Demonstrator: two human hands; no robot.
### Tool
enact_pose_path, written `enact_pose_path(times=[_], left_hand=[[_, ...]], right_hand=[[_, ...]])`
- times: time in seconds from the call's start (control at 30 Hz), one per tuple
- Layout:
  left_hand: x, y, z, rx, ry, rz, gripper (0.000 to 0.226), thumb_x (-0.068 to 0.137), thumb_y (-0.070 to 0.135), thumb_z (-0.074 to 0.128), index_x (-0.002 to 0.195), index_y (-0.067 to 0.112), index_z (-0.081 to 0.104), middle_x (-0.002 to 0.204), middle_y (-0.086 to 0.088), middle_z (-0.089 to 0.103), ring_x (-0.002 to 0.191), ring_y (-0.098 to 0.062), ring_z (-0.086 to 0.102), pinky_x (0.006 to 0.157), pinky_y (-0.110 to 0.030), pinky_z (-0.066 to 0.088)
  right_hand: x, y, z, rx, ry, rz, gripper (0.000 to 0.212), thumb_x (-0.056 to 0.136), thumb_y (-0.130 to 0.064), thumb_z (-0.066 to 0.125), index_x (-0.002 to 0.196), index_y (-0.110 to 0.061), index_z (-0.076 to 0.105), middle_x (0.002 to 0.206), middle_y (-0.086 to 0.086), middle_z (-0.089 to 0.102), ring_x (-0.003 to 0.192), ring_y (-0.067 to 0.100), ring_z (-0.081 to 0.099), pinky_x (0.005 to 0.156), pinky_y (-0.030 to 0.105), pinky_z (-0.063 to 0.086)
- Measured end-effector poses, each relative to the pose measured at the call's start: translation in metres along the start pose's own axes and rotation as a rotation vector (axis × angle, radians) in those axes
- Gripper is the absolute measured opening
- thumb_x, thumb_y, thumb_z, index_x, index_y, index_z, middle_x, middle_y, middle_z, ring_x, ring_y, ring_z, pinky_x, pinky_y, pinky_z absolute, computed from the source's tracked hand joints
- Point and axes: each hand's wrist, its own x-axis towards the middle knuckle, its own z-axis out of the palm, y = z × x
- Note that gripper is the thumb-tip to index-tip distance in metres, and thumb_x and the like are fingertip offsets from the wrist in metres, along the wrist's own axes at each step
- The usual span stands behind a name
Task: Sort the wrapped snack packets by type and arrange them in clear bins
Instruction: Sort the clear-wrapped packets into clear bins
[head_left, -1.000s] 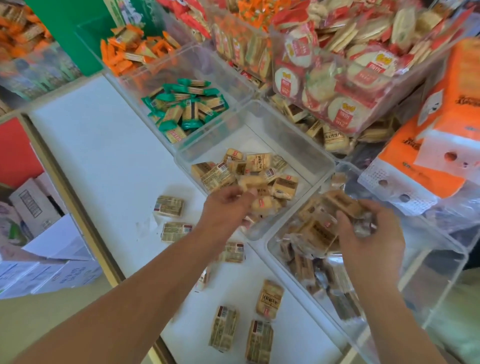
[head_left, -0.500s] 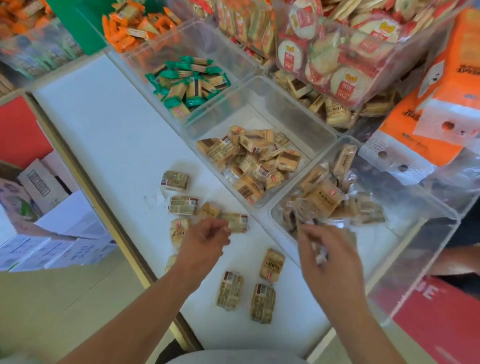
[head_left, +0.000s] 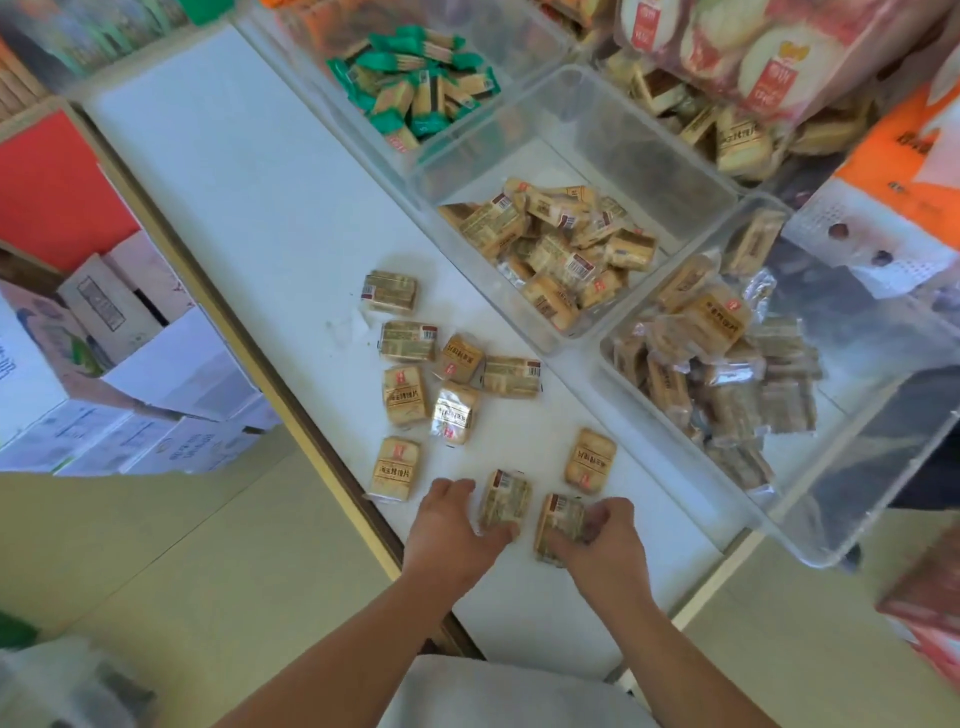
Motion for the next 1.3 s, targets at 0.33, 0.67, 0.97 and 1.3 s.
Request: enact_pose_path(times=[0.33, 0.67, 0.97, 1.3], left_hand=[[0.002, 0.008, -0.004, -0.190, 0.058, 0.001, 0.056, 0.080, 0.035, 0.080, 0.119, 0.041, 0.041, 0.103, 0.016, 0.060, 0.087, -0.011, 0.066, 0.072, -0.037, 0.061], [-0.025, -0.026, 0.003, -0.059, -0.064, 0.555, 0.060, 0.093, 0.047, 0.059, 0.151, 0.042, 0.044, 0.164, 0.016, 0.021, 0.149, 0.000, 0.019, 0.116, -0.015, 0.026], [0.029, -0.065, -0.073, 0.239, 0.290, -0.013, 0.062, 0.095, 0.038, 0.064, 0.150, 0.016, 0.045, 0.141, -0.007, 0.057, 0.134, -0.033, 0.046, 0.111, -0.046, 0.036], [0.025, -0.039, -0.067, -0.197, 0.178, -0.135, 0.041, 0.079, 0.036, 0.080, 0.111, 0.032, 0.054, 0.107, 0.010, 0.059, 0.086, -0.014, 0.064, 0.068, -0.035, 0.060]], right_hand=[[0.002, 0.002, 0.006, 0.310, 0.018, 0.114, 0.040, 0.082, -0.015, 0.082, 0.112, -0.021, 0.056, 0.096, 0.002, 0.068, 0.081, 0.018, 0.064, 0.064, 0.030, 0.049], [0.002, -0.024, 0.025, 0.540, -0.103, 0.214, 0.075, 0.071, -0.062, 0.085, 0.124, -0.020, 0.053, 0.112, 0.000, 0.069, 0.102, 0.019, 0.069, 0.092, 0.044, 0.059], [0.007, -0.026, 0.042, 0.453, 0.006, 0.186, 0.049, 0.082, -0.017, 0.084, 0.122, -0.018, 0.055, 0.106, -0.001, 0.063, 0.096, 0.018, 0.064, 0.093, 0.046, 0.056], [-0.001, -0.035, 0.040, 0.430, -0.024, 0.040, 0.028, 0.083, -0.022, 0.082, 0.096, -0.019, 0.058, 0.095, 0.012, 0.066, 0.084, 0.028, 0.067, 0.075, 0.048, 0.059]])
